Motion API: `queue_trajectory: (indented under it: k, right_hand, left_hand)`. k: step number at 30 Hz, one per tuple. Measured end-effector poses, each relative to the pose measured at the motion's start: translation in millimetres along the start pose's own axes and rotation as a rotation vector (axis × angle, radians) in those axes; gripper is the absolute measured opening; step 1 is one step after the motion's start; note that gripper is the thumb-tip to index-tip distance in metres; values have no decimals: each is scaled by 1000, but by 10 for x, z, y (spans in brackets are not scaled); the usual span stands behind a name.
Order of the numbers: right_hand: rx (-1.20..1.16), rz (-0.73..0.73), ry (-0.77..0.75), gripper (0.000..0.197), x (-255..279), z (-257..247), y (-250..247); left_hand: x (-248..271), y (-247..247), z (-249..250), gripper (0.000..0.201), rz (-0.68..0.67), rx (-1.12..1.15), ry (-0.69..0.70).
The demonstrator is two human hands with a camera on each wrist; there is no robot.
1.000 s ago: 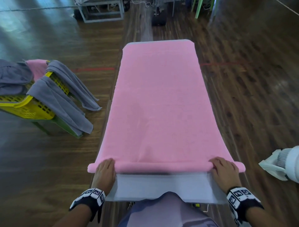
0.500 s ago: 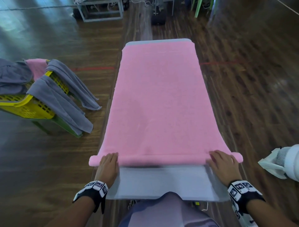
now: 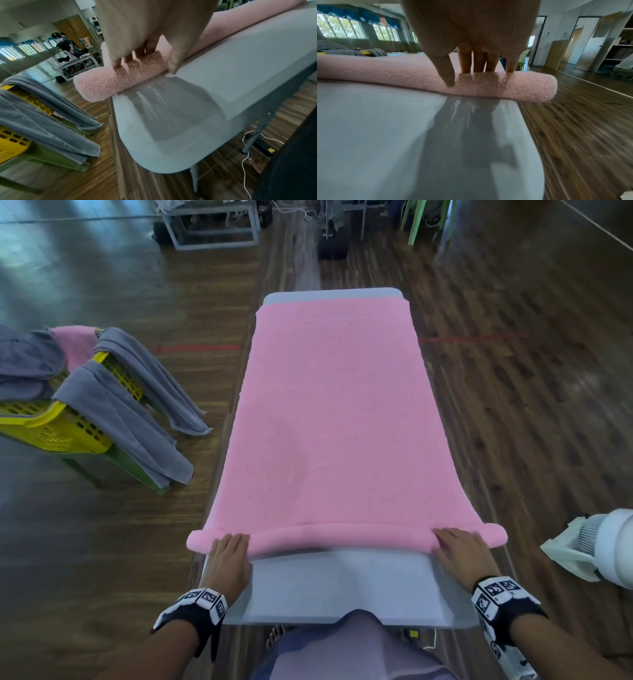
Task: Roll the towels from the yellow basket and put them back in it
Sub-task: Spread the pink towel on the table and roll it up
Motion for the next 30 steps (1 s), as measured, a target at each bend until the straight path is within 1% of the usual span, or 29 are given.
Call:
queue_trajectory:
  k: [1, 4, 5, 7, 9, 10, 13, 15, 16, 17, 18, 19, 20, 22, 24, 26, 28, 30]
  right_hand:
    - [9, -8, -16, 38, 32, 13, 46]
    - [65, -46, 1, 36, 73, 25, 31]
    - [100, -62, -9, 33, 49, 12, -4]
    - [89, -70, -12, 32, -14, 22, -73]
    - [9, 6, 9, 36, -54, 41, -107]
    - [-9, 23, 5, 36, -49, 47, -93]
    - [20, -18, -18, 40, 72, 57, 40]
    - [10, -39, -3, 41, 142, 70, 105]
    - [24, -45, 12, 37, 150, 65, 88]
    - [42, -52, 19, 34, 131, 53, 48]
    - [71, -60, 12, 33, 90, 37, 3]
    - [93, -64, 5, 33, 42, 31, -36]
    - [92, -41, 7, 32, 0, 27, -67]
    - [12, 51, 26, 34, -58, 32, -106]
    - [-53, 76, 23, 36, -36, 37, -84]
    - [-51, 66, -32, 42, 48, 49, 17]
    - [-76, 60, -55, 47, 173, 38, 117]
    - [-62, 66, -28, 41, 225, 31, 139]
  left_hand:
    - [27, -17, -3, 39, -23, -10, 3]
    - [78, -113, 13, 18, -47, -86, -12]
    - [55, -120, 3, 18, -40, -101, -7]
    - [-24, -131, -18, 18, 30, -85, -13]
    - [-71, -152, -18, 28, 77, -37, -47]
    - [-76, -156, -13, 32, 70, -21, -54]
    - [-7, -114, -14, 39, -25, -22, -1]
    - [56, -98, -6, 45, -136, -37, 2]
    - [69, -108, -6, 42, -164, -54, -7]
    - [57, -123, -5, 35, -168, -65, -14]
    - [14, -153, -7, 26, -158, -73, -19]
    - [-39, -177, -17, 25, -125, -73, -28]
    - [-92, -194, -20, 31, -89, -66, -31]
    - [-179, -203, -9, 42, -84, -37, -54]
    - [-194, -159, -1, 48, -145, 2, -52]
    - [-137, -96, -27, 51, -197, 10, -9]
    - [-49, -48, -53, 48, -176, 10, 16]
    - [7, -55, -49, 34, -150, 20, -3]
Point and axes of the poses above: each hand's wrist, its own x-axis away from the middle knuckle, its own y-axis out of the palm, z = x × y, the point moved 2 cm from there along -x, towards the middle knuckle, and after that the axes turned 5 degrees about -y, right-handed, at the moved point
